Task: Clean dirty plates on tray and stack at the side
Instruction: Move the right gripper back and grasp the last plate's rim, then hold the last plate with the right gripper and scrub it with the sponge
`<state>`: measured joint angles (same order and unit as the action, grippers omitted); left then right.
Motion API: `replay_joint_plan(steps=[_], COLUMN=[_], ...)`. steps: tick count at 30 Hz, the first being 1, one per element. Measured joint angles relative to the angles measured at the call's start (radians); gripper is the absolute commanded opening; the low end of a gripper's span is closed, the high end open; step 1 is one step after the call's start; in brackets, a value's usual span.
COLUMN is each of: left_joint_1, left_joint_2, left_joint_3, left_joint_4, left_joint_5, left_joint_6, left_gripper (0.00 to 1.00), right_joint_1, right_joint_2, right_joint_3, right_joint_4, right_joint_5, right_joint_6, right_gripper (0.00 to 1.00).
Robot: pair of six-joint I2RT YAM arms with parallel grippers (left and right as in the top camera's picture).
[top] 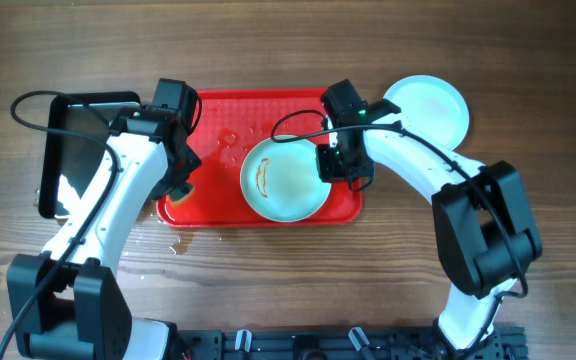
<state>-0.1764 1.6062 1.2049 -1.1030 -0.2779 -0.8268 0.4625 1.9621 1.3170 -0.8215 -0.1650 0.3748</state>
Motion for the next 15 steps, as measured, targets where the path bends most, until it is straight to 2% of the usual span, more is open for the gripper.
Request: replay_joint_plan(steps=[2,5,7,9,15], left_joint_1=[0.0,0.0,0.0,0.0,0.0], left_joint_2=[0.0,0.0,0.0,0.0,0.0], left_joint_3=[0.0,0.0,0.0,0.0,0.0], left_joint_4=[0.0,0.0,0.0,0.0,0.044], left_joint_5=[0.0,0.0,0.0,0.0,0.049], left_joint_6=[0.0,0.0,0.0,0.005,0.083], left_gripper=[0.04,0.04,0.04,0.04,0.04], right_joint_1=[0.006,0.005,0.005,0.005,0.028], right_joint_2=[0.009,0.039,0.046,0.048,0.066], right_joint_3=[0.0,0.0,0.0,0.0,0.001], right_joint_4=[0.013,0.026,0.039,0.06,0.183], right_joint_5=[0.012,0.001,-0.017,-0.03,-0.091], right_joint_6=[0.045,0.085,0.097,0.105,0.118], right_gripper=[0.17,0.17,0.13,0.04,0.04])
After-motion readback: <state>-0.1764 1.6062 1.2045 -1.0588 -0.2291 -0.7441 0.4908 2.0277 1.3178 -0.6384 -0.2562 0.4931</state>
